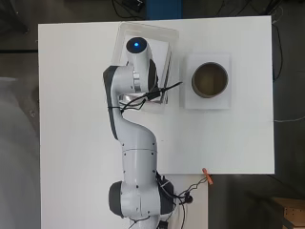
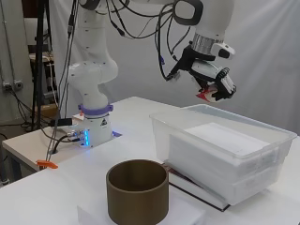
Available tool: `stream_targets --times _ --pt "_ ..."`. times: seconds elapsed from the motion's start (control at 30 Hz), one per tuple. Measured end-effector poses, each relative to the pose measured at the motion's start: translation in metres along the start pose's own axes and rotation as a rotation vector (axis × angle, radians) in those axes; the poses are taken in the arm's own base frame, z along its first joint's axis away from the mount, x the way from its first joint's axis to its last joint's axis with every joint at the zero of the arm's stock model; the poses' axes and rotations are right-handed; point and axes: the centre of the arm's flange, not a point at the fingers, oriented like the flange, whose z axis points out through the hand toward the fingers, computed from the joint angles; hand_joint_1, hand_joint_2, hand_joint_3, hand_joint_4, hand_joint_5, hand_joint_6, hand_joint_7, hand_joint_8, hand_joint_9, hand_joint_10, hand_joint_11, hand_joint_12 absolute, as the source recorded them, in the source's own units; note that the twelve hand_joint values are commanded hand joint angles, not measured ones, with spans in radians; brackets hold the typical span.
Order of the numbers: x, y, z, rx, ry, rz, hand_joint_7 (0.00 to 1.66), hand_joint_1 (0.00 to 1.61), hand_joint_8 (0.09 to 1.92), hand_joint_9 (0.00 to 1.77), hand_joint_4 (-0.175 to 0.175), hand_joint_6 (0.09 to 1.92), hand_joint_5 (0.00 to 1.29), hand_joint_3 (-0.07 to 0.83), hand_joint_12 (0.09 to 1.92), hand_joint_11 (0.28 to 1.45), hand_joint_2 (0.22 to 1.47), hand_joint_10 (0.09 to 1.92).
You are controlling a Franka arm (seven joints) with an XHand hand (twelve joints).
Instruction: Teleoperate dual arm-hand system to remove items from a box
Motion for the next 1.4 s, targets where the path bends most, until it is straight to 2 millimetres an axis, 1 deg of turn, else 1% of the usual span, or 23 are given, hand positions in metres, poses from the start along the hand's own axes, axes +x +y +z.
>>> stream_targets --times 0.03,0.1,0.13,0.17,0.2,0.23,0.3,0.37,0.4,0.47,0.57,0.6,0.83,0.87,0.9,0.97,1.0,1.03,1.1,1.2,1.27,1.33,1.4 --pt "-0.009 -0.001 -0.006 -0.011 0.02 0.004 0.76 1.19 1.63 0.92 -0.175 1.14 0.73 -0.002 1.67 0.64 1.26 1.82" --pt "-0.052 -0.001 -0.023 -0.064 0.032 0.08 0.75 1.19 1.51 0.96 -0.175 1.29 0.72 0.0 1.69 0.65 1.25 1.82" --pt "-0.072 -0.002 -0.027 -0.08 0.029 0.113 0.77 1.09 1.52 0.97 -0.049 1.31 0.73 0.0 1.69 0.65 1.25 1.82" --pt "-0.104 -0.005 -0.03 -0.091 0.028 0.165 0.78 1.01 1.55 0.98 0.052 1.32 0.74 0.0 1.69 0.66 1.24 1.81" --pt "-0.129 -0.007 -0.031 -0.091 0.039 0.208 0.79 0.96 1.56 0.99 0.113 1.32 0.75 0.0 1.7 0.67 1.24 1.81" --pt "-0.146 -0.006 -0.03 -0.087 0.051 0.238 0.8 0.94 1.57 0.99 0.145 1.32 0.75 0.0 1.7 0.67 1.23 1.8" --pt "-0.172 0.0 -0.025 -0.069 0.06 0.283 0.81 0.92 1.58 1.0 0.169 1.31 0.76 0.0 1.7 0.67 1.23 1.78" --pt "-0.184 0.008 -0.016 -0.052 0.056 0.299 0.78 1.09 1.48 1.0 -0.053 1.34 0.74 0.002 1.68 0.66 1.24 1.77" --pt "-0.189 0.01 -0.013 -0.042 0.058 0.306 0.78 1.14 1.51 1.0 -0.114 1.25 0.74 0.001 1.67 0.65 1.24 1.76" --pt "-0.203 0.024 -0.005 -0.027 0.06 0.325 0.82 1.19 1.5 1.0 -0.162 1.14 0.76 -0.001 1.6 0.64 1.23 1.68" --pt "-0.22 0.057 0.018 0.004 0.03 0.357 0.84 1.21 1.51 1.01 -0.175 1.12 0.74 0.001 1.56 0.63 1.23 1.63" --pt "-0.236 0.07 0.024 0.011 0.026 0.378 0.84 1.21 1.51 1.01 -0.175 1.12 0.74 0.0 1.54 0.63 1.23 1.61" --pt "-0.281 0.136 0.054 0.02 -0.001 0.414 0.86 1.21 1.48 1.06 -0.175 1.1 0.74 -0.001 1.48 0.63 1.22 1.51" --pt "-0.289 0.147 0.061 0.026 -0.007 0.419 0.9 1.11 1.44 1.09 -0.049 1.16 0.76 -0.001 1.48 0.65 1.22 1.51" --pt "-0.297 0.158 0.069 0.028 -0.016 0.428 0.93 1.03 1.4 1.11 0.052 1.21 0.77 0.0 1.49 0.66 1.21 1.51" --pt "-0.298 0.171 0.079 0.028 -0.022 0.421 0.9 1.14 1.4 1.08 -0.083 1.17 0.73 -0.004 1.38 0.62 1.22 1.32" --pt "-0.299 0.169 0.081 0.033 -0.015 0.418 0.89 1.17 1.42 1.06 -0.127 1.15 0.72 -0.002 1.36 0.62 1.22 1.28" --pt "-0.3 0.162 0.084 0.046 -0.004 0.415 0.85 1.19 1.48 1.04 -0.152 1.15 0.71 0.001 1.4 0.62 1.23 1.37" --pt "-0.3 0.143 0.092 0.076 0.013 0.403 0.81 1.19 1.56 1.0 -0.171 1.16 0.7 0.001 1.48 0.63 1.25 1.53" --pt "-0.296 0.108 0.111 0.132 0.03 0.371 0.8 1.19 1.58 0.99 -0.175 1.17 0.7 0.001 1.52 0.63 1.25 1.6" --pt "-0.293 0.085 0.112 0.144 0.036 0.353 0.75 1.18 1.51 0.99 -0.175 1.32 0.69 0.002 1.56 0.64 1.26 1.65" --pt "-0.289 0.076 0.111 0.138 0.032 0.339 0.71 1.17 1.51 0.98 -0.175 1.41 0.67 0.002 1.61 0.65 1.28 1.73" --pt "-0.284 0.079 0.11 0.129 0.023 0.331 0.72 1.17 1.64 0.96 -0.175 1.3 0.67 0.002 1.65 0.66 1.28 1.78"
